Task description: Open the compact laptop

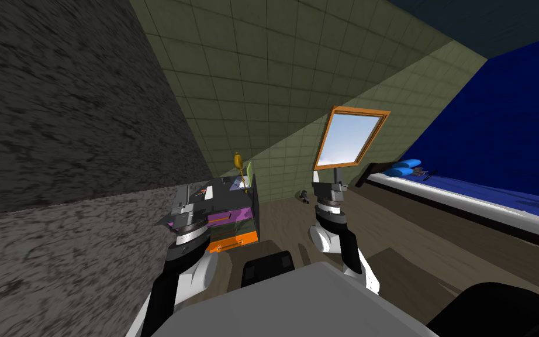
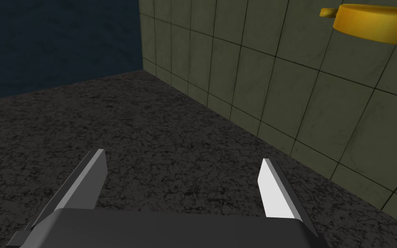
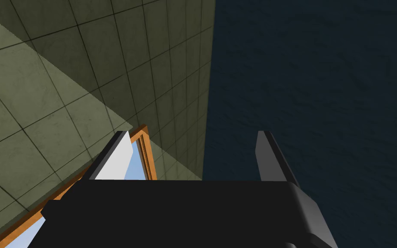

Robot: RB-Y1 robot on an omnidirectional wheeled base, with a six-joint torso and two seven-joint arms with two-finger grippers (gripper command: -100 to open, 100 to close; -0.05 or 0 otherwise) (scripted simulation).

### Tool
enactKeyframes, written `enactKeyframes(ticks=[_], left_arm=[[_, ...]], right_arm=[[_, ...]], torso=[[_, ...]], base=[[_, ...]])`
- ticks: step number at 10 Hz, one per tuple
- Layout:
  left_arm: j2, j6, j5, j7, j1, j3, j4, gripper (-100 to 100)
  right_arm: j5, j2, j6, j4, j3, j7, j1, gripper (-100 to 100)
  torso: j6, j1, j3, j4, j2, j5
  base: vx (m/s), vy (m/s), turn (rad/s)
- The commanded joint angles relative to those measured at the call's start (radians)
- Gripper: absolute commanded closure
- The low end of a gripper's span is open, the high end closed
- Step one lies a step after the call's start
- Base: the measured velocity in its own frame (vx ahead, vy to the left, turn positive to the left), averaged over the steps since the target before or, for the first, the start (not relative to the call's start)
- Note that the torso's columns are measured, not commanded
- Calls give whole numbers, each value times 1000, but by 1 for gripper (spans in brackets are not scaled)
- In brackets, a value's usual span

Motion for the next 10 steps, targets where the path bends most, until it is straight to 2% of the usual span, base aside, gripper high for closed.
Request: enactKeyframes(ticks=[1,9,10], left_arm=[[0,0,0,0,0,0,0,0],[0,0,0,0,0,0,0,0],[39,16,1,0,-5,6,2,-100]], right_arm=[[0,0,0,0,0,0,0,0],[0,0,0,0,0,0,0,0],[0,0,0,0,0,0,0,0]], torso=[[0,0,-82,41,40,0],[0,0,-1234,617,618,0],[0,0,-1382,691,691,0]], base=[[0,0,0],[0,0,0],[9,-5,-47]])
